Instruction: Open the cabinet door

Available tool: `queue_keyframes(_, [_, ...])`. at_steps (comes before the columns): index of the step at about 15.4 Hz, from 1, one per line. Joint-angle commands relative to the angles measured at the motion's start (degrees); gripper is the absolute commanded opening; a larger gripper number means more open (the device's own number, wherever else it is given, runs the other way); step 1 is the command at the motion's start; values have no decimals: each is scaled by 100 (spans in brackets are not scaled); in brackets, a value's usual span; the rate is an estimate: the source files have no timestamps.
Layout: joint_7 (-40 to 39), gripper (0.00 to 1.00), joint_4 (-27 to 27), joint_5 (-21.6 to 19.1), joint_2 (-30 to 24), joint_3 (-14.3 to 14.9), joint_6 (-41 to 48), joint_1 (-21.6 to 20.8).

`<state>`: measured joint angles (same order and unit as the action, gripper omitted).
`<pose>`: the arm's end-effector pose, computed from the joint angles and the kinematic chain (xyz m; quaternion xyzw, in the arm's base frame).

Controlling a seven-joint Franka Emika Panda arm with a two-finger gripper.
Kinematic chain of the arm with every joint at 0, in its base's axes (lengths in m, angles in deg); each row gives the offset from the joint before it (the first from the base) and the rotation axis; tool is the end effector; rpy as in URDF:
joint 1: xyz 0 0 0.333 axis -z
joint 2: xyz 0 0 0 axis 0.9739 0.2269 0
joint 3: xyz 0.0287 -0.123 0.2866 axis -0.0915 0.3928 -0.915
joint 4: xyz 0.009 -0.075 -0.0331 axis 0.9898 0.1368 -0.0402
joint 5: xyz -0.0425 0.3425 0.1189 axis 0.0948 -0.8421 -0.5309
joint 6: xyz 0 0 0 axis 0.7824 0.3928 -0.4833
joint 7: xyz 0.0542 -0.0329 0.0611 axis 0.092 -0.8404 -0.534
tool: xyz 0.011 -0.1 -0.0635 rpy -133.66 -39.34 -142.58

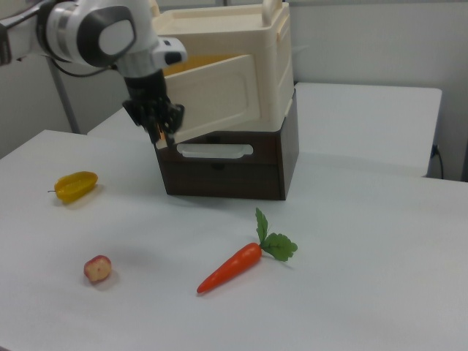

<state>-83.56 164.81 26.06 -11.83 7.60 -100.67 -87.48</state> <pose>0.6048 -0.0042 0.5651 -0.9978 -0.0361 -0.0507 0.0238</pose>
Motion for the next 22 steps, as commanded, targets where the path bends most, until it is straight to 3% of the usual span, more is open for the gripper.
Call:
queue_keyframes(1, [76, 82, 124, 264, -168, 29, 679, 127])
queue_keyframes(2, [76, 100, 132, 351, -238, 29, 768, 145])
queue_keyframes(8, [234, 100, 150, 571, -800, 29, 1295, 672])
queue_keyframes(11, [375, 100, 176, 783, -958, 21, 1524, 690])
queue_keyframes(16, [384, 100, 589, 818, -1257, -6, 1472, 673])
queue_keyframes(22, [323, 100, 625, 739, -1205, -14, 1428, 673])
